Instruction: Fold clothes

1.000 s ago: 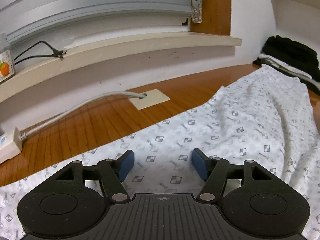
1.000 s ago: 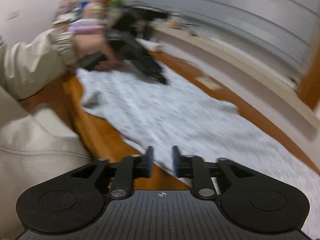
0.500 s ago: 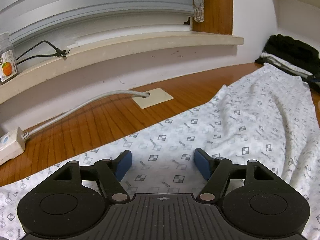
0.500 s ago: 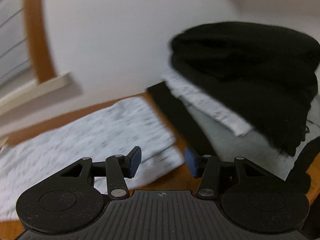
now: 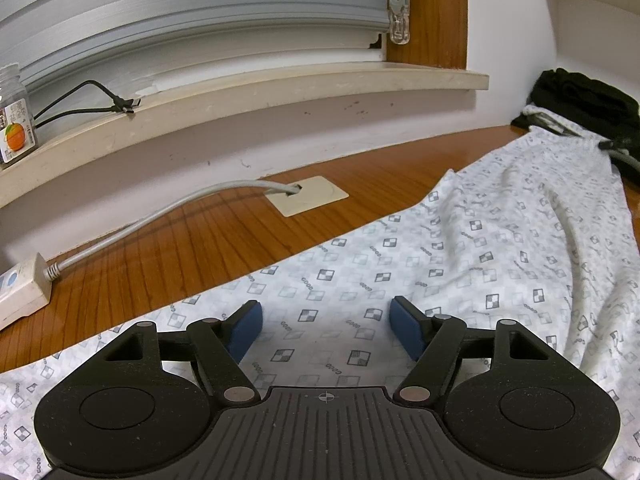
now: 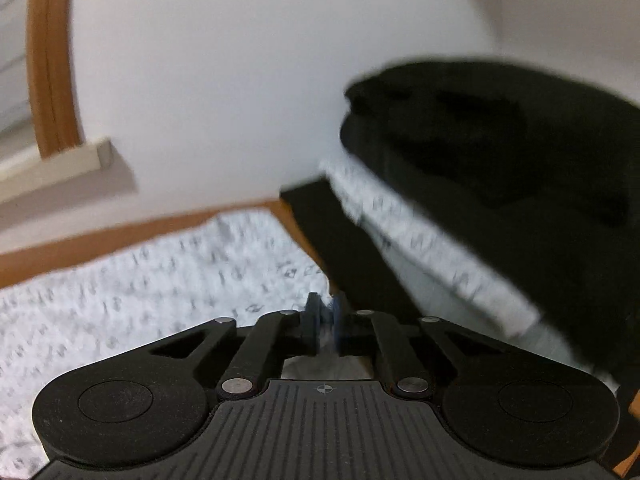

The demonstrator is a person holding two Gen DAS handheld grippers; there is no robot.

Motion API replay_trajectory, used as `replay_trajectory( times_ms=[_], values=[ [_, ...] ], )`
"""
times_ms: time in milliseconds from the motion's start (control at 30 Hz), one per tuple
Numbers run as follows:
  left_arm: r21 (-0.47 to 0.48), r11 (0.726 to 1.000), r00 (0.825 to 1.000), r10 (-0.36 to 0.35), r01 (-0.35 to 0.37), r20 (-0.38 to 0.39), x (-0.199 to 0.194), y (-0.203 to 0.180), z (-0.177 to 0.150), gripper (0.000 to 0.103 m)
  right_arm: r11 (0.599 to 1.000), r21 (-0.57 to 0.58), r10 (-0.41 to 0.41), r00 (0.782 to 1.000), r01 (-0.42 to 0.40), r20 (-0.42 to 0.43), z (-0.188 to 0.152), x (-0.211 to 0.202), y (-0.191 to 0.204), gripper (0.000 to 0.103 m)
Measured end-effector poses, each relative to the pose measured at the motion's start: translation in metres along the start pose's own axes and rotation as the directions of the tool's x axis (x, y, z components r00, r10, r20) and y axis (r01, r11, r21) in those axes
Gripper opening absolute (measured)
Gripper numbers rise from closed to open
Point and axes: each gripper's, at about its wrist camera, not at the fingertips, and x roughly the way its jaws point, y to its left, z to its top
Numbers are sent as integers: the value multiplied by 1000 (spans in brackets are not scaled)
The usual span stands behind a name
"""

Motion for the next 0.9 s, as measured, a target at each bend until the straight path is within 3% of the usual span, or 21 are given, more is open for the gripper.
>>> replay_trajectory(
  times_ms=[167, 333, 500, 567, 667, 800, 900],
  values=[
    [1, 1000, 1000, 3, -3, 1, 0, -1, 0, 74, 1000, -11, -17, 995, 18, 95, 19, -41, -6, 5],
    [-1, 1000, 1000, 3, -3, 1, 0, 0, 0, 75, 996, -47, -82, 997, 82, -5, -5, -32, -19, 5],
    [-7, 1000, 1000, 8, -8, -1, 1, 0, -1, 78, 998, 3, -64, 998, 64, -17, -16, -24, -28, 5],
    [-11, 1000, 1000, 7, -7, -2, 1, 1, -1, 78, 998, -22, -63, 998, 64, 10, -5, -30, -21, 5],
    [-11, 1000, 1000, 7, -7, -1, 1, 2, -1, 78, 997, -36, -60, 991, 65, 120, 13, -60, -11, 5],
    [-11, 1000, 1000, 8, -8, -1, 1, 1, -1, 78, 998, -47, -55, 997, 52, -62, -1, -42, -22, 6],
    [-18, 1000, 1000, 5, -5, -3, 1, 1, -1, 78, 995, -64, -77, 991, 70, -112, -6, -33, -23, 21]
  ],
)
